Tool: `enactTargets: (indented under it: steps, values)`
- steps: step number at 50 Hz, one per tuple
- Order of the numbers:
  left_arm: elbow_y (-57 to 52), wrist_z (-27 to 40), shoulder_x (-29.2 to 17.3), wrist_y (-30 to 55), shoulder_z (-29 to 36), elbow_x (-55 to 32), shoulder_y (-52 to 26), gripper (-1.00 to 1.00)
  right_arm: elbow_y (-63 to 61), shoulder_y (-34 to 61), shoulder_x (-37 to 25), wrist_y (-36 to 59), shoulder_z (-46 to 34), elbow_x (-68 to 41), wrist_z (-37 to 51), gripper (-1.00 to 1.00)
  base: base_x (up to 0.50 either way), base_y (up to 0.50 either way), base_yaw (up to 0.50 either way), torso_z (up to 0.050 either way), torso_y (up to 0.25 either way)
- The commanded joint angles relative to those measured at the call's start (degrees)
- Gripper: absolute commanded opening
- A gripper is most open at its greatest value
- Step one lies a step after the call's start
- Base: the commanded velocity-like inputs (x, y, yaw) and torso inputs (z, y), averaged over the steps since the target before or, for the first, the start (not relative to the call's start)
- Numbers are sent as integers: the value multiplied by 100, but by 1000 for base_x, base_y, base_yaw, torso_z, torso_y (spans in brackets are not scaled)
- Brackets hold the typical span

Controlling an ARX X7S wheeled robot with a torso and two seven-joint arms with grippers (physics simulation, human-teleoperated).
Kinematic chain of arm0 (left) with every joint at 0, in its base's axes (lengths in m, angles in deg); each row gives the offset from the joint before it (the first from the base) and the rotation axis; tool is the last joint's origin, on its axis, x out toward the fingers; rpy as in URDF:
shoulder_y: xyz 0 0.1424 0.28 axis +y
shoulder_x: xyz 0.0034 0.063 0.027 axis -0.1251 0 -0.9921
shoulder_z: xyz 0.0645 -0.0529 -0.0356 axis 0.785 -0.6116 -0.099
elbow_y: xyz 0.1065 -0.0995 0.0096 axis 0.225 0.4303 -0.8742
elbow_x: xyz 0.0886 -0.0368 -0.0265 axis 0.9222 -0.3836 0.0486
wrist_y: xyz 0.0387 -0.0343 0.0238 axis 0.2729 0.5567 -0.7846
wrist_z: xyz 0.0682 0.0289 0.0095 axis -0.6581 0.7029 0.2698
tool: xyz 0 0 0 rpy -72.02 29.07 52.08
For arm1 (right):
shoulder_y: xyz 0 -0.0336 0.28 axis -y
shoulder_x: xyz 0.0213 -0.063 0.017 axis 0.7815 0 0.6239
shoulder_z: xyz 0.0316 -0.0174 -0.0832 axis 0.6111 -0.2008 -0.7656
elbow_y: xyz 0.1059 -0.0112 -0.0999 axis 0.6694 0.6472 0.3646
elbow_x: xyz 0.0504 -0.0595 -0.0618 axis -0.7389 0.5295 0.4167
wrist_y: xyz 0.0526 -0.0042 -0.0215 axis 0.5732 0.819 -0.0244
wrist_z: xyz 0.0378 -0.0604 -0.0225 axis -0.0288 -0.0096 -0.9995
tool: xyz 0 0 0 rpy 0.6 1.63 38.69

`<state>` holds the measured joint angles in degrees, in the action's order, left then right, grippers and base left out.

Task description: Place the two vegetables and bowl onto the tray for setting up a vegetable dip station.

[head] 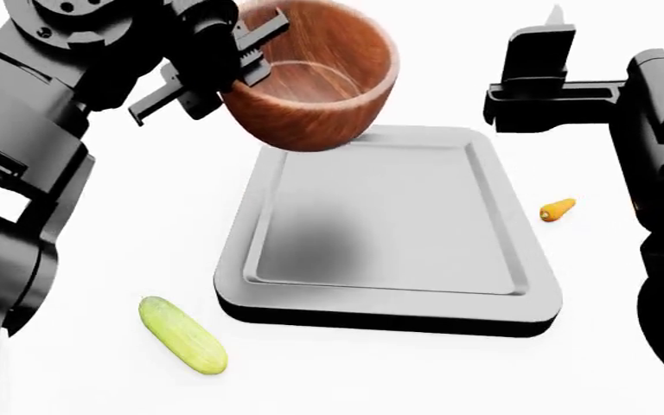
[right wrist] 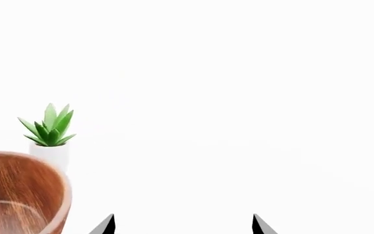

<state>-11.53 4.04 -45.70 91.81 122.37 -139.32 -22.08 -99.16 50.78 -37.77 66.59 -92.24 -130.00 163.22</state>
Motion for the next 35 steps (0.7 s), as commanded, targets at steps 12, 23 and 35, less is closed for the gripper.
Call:
enactTargets:
  steps: [12, 23, 35]
  values:
    - [124, -44, 394, 12, -18, -71, 253, -100, -76, 296, -367, -652, -727, 69, -102, 100, 0, 0, 0, 0, 0]
    - [564, -324, 693, 81, -5, -149, 306, -100, -59, 274, -331, -723, -812, 131, -154, 100, 0, 0, 0, 0, 0]
    - [855, -1060, 798, -341, 1720, -1820, 367, -100, -72, 272, -355, -774, -852, 155, -190, 100, 0, 0, 0, 0, 0]
